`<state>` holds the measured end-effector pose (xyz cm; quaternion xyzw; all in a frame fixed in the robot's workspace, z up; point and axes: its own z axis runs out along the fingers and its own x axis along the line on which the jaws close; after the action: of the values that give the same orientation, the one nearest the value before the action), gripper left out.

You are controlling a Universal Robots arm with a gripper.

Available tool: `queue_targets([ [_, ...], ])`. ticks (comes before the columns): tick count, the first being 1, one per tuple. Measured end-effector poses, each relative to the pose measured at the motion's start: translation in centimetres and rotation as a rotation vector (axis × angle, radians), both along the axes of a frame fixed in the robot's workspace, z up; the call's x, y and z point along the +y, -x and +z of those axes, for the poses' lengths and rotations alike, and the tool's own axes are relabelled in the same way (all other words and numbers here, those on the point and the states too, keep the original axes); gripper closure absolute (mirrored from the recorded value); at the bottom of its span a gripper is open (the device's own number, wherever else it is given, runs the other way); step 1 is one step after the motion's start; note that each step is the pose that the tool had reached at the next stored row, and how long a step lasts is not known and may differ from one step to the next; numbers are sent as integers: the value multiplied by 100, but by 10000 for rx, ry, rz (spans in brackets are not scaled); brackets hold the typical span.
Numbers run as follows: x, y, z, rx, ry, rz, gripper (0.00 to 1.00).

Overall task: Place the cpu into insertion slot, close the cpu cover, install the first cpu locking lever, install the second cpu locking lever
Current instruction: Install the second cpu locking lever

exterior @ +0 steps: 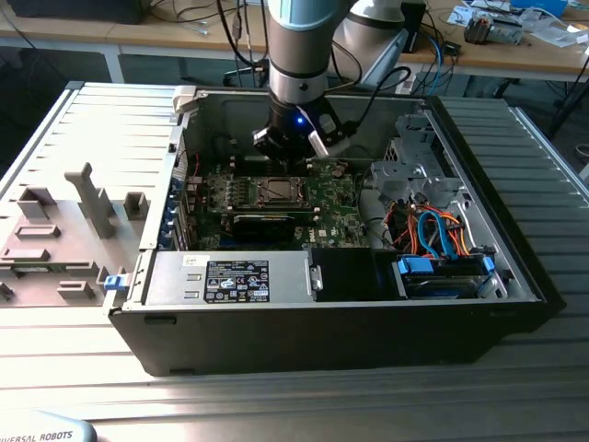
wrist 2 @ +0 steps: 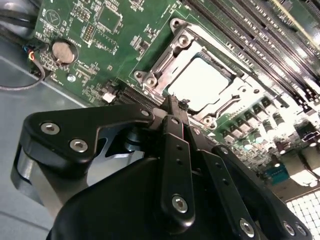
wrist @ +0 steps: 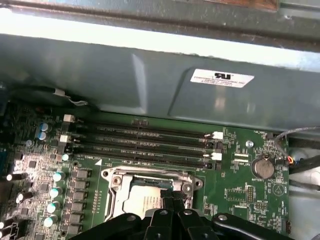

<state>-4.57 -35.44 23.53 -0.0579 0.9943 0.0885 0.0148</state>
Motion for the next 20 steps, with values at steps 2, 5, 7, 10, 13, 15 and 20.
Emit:
queue_targets([
  [2,-31,0,0,0,0,0,89],
  [5,-101,0,0,0,-1,-1,89],
  [7,-162,-11,-1,5,0,-1,89],
  [10,-235,-16,-1,8,-1,0,89],
  [13,-298,-16,-1,8,0,0,89],
  [15,-334,-16,-1,8,-1,-1,89],
  [20,-439,-16,-4,8,0,-1,89],
])
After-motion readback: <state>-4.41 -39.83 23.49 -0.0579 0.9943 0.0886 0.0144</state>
